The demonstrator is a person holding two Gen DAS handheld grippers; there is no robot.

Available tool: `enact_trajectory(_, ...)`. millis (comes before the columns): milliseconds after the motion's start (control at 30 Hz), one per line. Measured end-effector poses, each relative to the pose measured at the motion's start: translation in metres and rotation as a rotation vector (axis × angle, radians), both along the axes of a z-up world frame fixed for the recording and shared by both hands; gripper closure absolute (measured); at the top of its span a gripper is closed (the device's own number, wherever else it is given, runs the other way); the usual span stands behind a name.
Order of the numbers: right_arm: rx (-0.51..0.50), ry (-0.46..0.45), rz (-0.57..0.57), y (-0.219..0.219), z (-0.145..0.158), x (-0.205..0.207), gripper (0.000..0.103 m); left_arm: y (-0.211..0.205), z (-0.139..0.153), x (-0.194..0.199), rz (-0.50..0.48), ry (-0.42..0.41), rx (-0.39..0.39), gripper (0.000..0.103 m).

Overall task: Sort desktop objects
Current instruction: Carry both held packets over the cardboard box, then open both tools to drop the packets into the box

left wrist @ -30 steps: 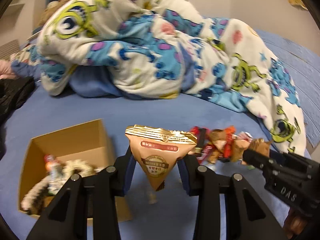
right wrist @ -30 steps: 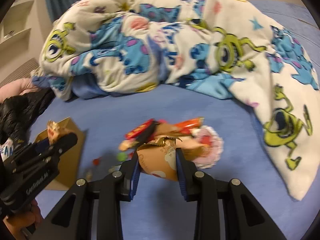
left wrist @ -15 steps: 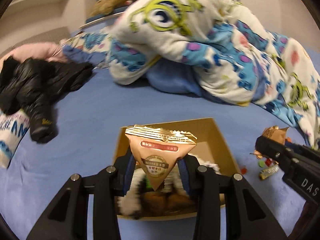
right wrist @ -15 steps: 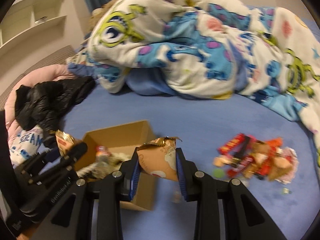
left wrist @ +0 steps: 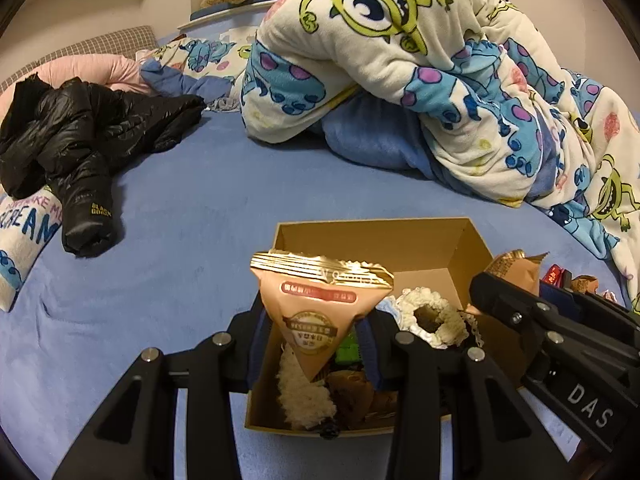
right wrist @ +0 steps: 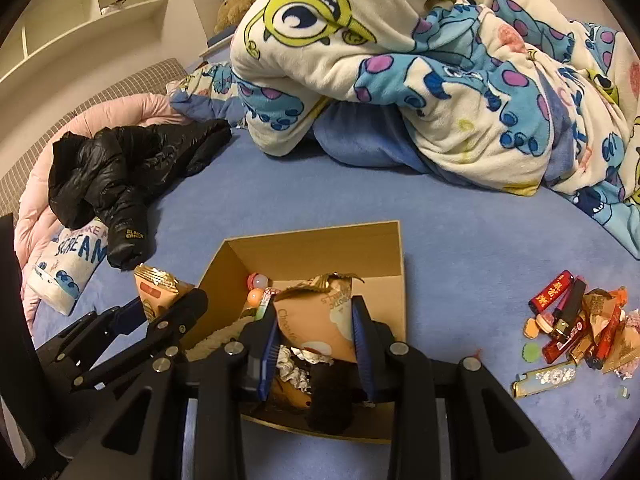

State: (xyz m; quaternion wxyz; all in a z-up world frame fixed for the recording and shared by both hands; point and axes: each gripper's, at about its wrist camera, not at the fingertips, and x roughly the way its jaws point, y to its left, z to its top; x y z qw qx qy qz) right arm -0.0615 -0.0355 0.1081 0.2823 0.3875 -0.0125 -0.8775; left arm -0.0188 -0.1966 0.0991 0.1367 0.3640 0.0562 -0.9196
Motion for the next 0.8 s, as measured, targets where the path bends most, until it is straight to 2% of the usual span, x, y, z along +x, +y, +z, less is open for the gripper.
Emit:
enact_trajectory(567,0.025,-0.038,-0.019,-0.015,-0.029,-0.01,0.07,-0.003,-0.031,-0.01,0.01,-0.055,0.022,0.062)
enact_trajectory(700,0.04,-0.049,-0.022,-0.017,-0.034,-0.011,0.068,-0.003,-0.037,-0.012,0.011,-0.062,0.023,0.044)
enact_trajectory(767,0.031,-0.052,-0.018,-0.017,-0.035,-0.012,0.058,0.0,-0.037,-0.014,0.01,-0.063,0.013,0.042)
enact_trajectory(800,0.034,-0.05,-0.025,-0.017,-0.036,-0.012,0.058,0.002,-0.038,-0.015,0.003,-0.067,0.005,0.038)
